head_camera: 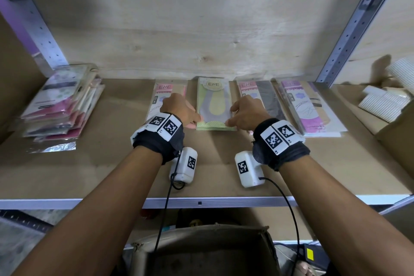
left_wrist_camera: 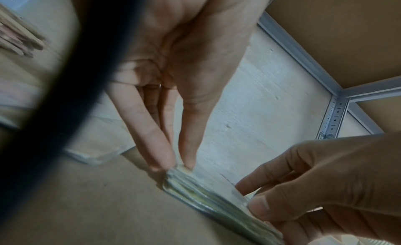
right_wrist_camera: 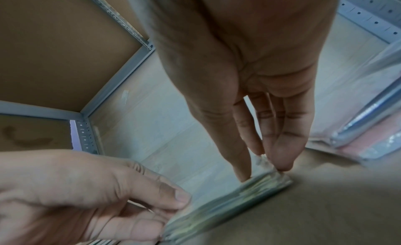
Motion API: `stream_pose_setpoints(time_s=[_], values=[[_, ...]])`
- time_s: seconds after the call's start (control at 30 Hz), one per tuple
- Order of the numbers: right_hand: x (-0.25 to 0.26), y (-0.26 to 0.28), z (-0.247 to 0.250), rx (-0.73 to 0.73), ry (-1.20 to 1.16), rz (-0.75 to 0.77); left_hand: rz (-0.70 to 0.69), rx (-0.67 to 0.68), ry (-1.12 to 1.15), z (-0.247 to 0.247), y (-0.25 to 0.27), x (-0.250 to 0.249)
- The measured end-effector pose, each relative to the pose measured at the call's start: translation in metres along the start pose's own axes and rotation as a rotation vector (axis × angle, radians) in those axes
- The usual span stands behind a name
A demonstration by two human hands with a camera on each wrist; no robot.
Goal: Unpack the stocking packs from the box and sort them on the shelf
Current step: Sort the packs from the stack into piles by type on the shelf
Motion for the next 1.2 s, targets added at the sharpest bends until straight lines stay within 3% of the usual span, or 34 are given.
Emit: stream_pose_setpoints(time_s=[0.13,0.27,0.43,0.6,0.77,0.93,1.2], values=[[0.008,0.002,0.006,-0.055,0.047,0.035,-0.051,-0.077,-0.006,0.025,0.004,0.003],[0.034,0.004,0.006,-0.129,0.008,0.119,-0.122,-0.225,0.006,0.088,0.008,0.011],[0.103,-0.003,-0.030,-0.049,-0.232,0.216,-0.127,-0.463,-0.090,0.183,0.022,0.041],[0.189,-0.025,-0.089,0.091,-0.477,0.258,-0.080,-0.668,0.001,0.258,0.036,0.079],[0.262,-0.049,-0.144,0.239,-0.589,0.279,-0.003,-0.613,-0.023,0.297,0.031,0.106],[0.309,-0.071,-0.174,0.214,-0.636,0.284,0.108,-0.566,0.025,0.309,0.024,0.133],[0.315,-0.078,-0.187,0.162,-0.436,0.293,0.045,-0.598,-0.073,0.308,0.027,0.130]])
Point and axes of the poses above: each hand's wrist, its own y-axis away from the middle knuckle, its own z-axis out of the back of the hand, x = y × z, the point moved 8 cm from there along -y, towards the middle knuckle, and after that the axes turned 12 degrees about z, right-handed, at the moved point
